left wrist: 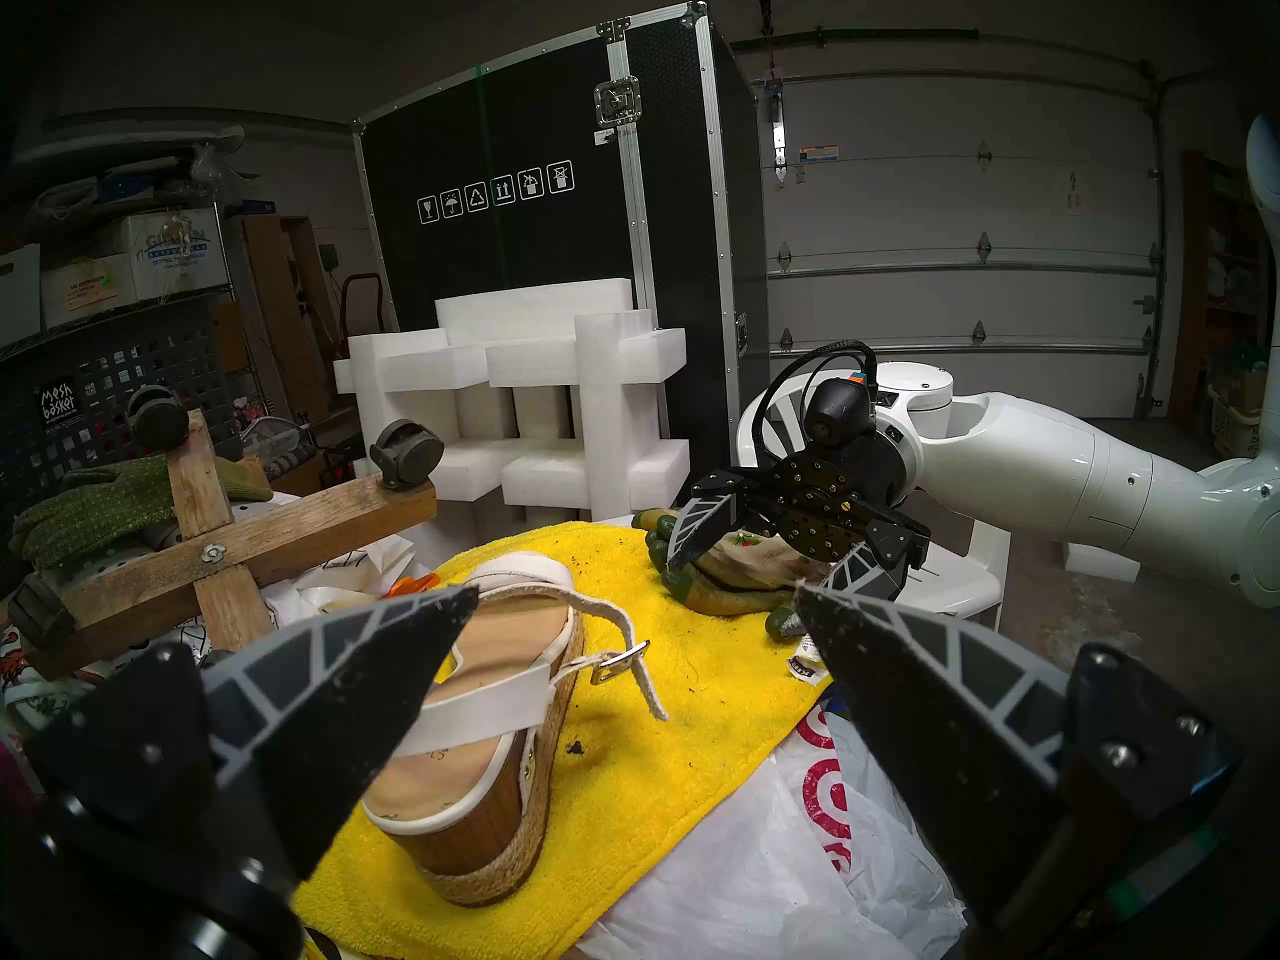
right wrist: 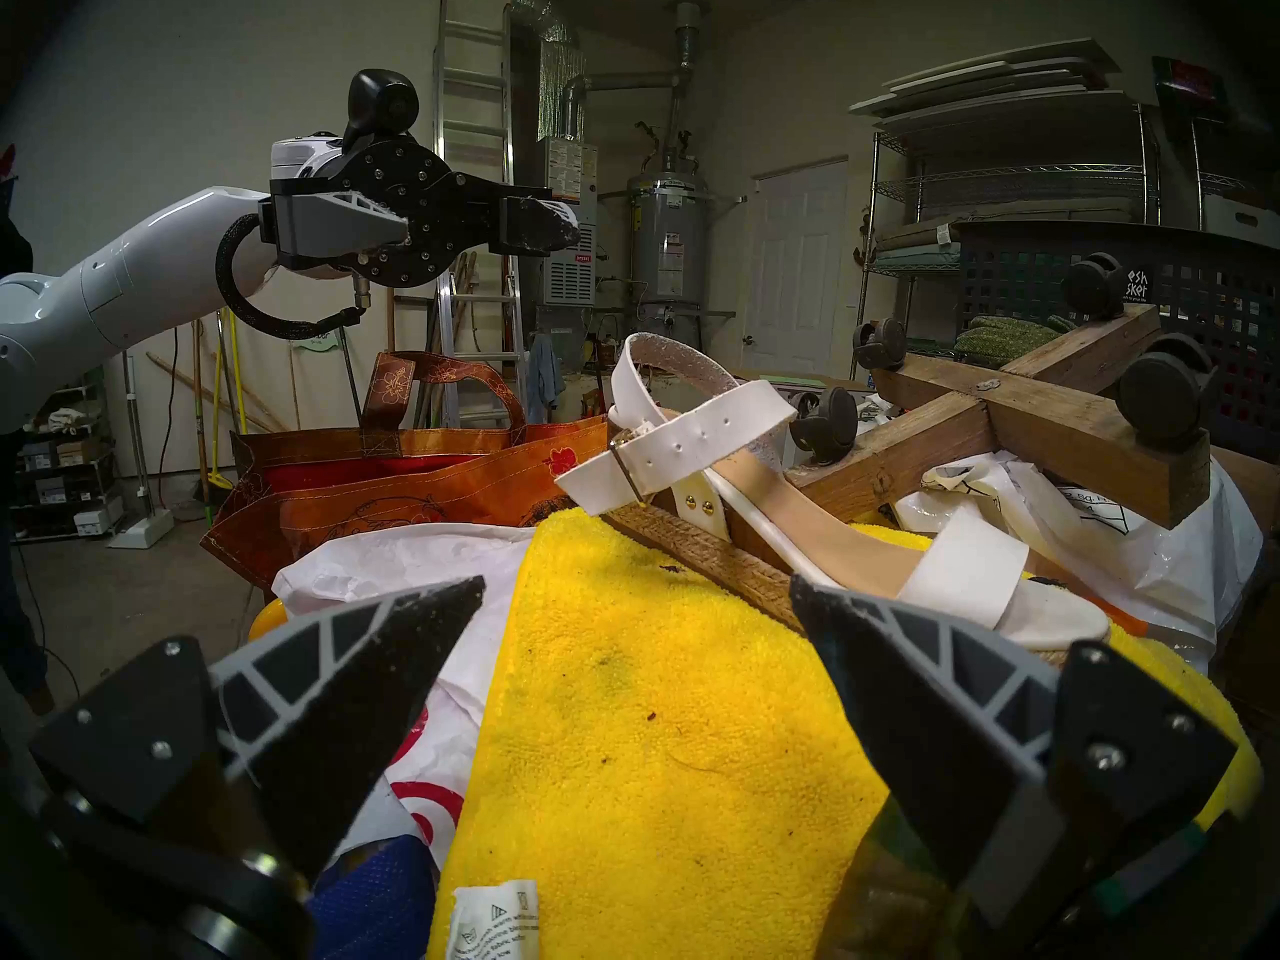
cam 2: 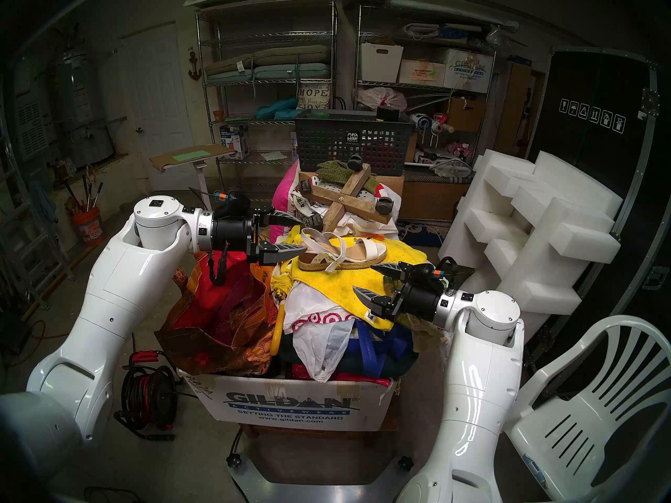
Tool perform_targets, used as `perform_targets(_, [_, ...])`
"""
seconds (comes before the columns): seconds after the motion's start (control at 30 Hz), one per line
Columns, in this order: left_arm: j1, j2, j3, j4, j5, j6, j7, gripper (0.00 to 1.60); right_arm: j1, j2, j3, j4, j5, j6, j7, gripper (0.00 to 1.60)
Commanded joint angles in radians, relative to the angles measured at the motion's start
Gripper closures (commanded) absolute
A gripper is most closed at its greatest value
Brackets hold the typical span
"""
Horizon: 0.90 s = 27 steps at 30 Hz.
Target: Unbuckle a shoe
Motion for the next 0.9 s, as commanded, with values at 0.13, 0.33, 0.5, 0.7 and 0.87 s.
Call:
perform_targets(0.13, [-0.012, 0.000, -0.005, -0.008, -0.002, 0.000, 0.000, 0.00, 0.008, -0.002, 0.001, -0.011, 0.008, 0.000, 0.000, 0.00])
perform_targets(0.33, [-0.010, 0.001, -0.006, -0.010, -0.001, 0.004, 0.002, 0.00, 0.008, -0.002, 0.001, -0.011, 0.008, 0.000, 0.000, 0.00])
perform_targets(0.5, [-0.006, 0.008, -0.019, -0.018, -0.012, 0.033, 0.005, 0.00, 0.008, -0.002, 0.001, -0.011, 0.007, 0.000, 0.000, 0.00])
perform_targets(0.7, [0.003, 0.016, -0.023, -0.030, -0.002, 0.018, 0.011, 0.00, 0.008, -0.002, 0.002, -0.011, 0.007, 0.000, 0.000, 0.00])
perform_targets(0.87, [0.005, 0.022, -0.020, -0.029, 0.012, -0.016, 0.017, 0.00, 0.008, -0.002, 0.002, -0.011, 0.007, 0.000, 0.000, 0.00])
